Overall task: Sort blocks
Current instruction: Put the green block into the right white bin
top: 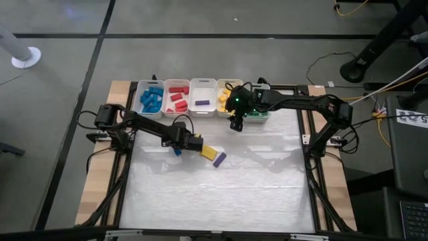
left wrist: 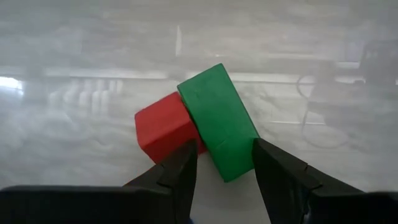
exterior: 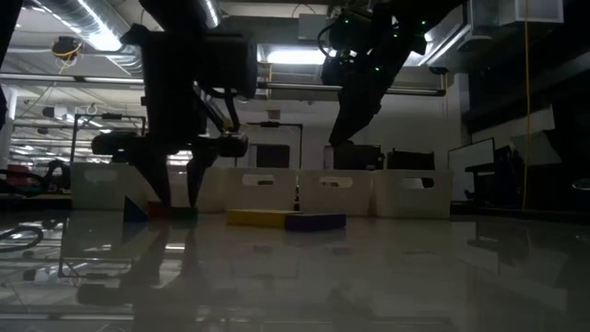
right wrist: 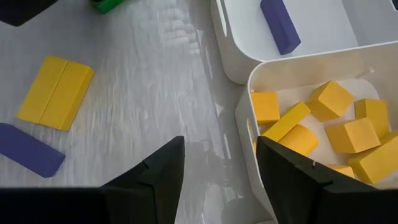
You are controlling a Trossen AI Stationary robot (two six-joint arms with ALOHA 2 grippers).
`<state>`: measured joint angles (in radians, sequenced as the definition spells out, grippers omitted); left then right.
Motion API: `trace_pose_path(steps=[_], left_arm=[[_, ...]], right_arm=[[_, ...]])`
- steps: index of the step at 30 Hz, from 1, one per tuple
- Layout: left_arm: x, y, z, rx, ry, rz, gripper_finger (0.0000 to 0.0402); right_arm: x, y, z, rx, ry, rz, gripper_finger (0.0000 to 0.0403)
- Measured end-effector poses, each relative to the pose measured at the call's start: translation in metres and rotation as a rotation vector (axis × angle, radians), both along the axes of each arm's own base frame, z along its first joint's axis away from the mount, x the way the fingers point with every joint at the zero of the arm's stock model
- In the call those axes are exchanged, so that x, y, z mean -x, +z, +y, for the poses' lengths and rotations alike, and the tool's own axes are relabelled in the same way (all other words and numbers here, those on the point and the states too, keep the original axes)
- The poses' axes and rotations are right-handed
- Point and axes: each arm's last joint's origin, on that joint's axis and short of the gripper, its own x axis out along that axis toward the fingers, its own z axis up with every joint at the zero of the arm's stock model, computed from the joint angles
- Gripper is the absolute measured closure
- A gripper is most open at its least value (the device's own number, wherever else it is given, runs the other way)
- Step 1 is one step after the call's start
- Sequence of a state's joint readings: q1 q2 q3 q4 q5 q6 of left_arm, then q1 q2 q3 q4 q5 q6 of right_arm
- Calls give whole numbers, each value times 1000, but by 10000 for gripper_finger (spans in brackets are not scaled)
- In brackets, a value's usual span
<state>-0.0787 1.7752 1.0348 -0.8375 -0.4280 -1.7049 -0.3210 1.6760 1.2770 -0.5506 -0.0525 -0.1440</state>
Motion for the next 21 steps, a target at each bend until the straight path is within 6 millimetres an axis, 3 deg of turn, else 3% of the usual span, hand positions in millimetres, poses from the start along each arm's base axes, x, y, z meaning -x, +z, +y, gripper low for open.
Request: trace_pose_path(steps=[21], left_arm=[[-4,1,-4,-65,87,-108,258]], right_arm=[[0,0,0,13,18,0,203]])
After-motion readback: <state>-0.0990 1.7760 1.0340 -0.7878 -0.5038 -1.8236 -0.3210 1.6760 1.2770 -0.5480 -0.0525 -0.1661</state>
